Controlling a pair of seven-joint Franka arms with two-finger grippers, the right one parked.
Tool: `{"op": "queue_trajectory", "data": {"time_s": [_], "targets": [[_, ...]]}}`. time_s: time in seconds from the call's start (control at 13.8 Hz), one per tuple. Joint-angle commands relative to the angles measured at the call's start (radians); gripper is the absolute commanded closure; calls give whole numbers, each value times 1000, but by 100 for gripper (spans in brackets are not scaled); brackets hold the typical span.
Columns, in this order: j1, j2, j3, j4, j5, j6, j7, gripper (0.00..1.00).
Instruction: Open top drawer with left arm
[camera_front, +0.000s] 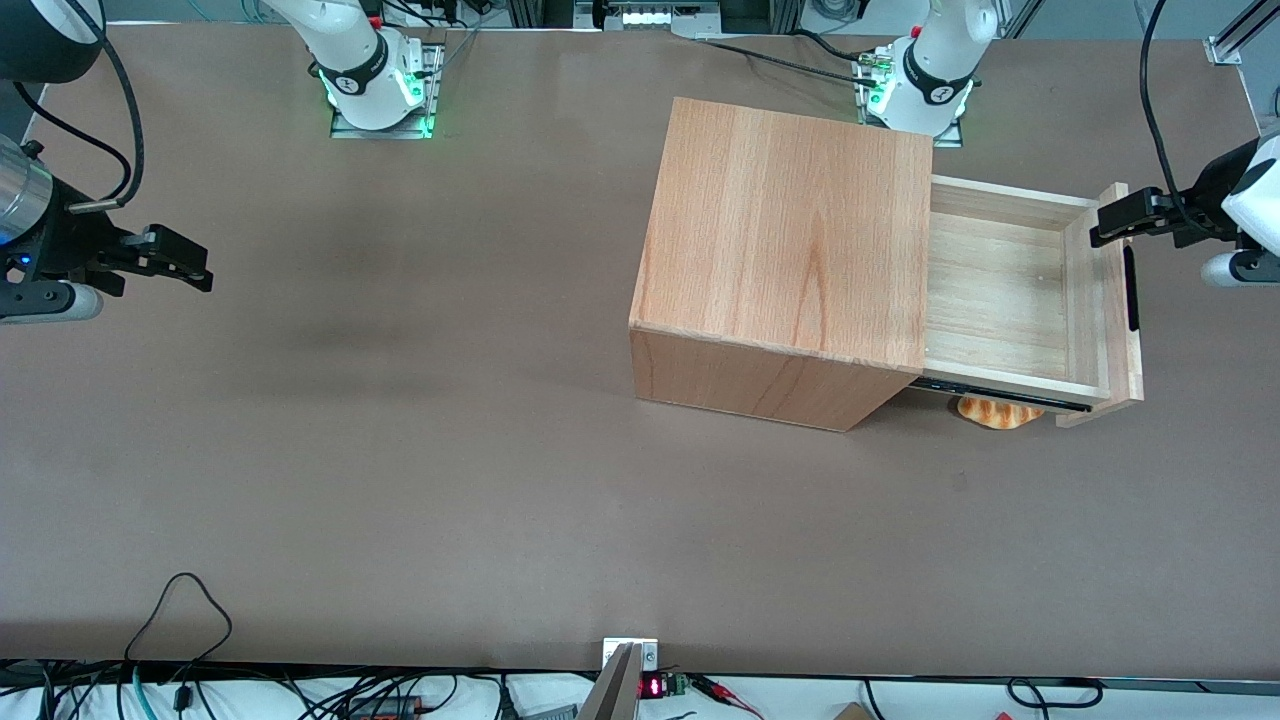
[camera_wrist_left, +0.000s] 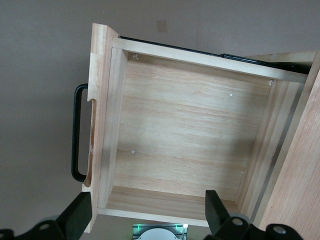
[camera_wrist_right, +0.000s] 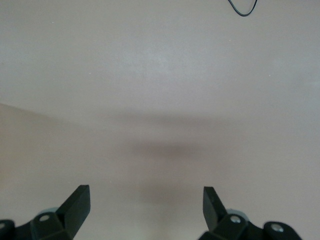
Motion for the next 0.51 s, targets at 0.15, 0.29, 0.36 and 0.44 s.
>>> {"op": "queue_trajectory", "data": {"time_s": [0.15, 0.29, 0.36, 0.44], "targets": [[0, -91, -8, -150, 49, 93, 15, 0], [0, -103, -8, -167, 49, 101, 12, 0], [0, -106, -8, -166, 49, 97, 10, 0], [0, -109, -8, -164, 49, 89, 10, 0]]}}
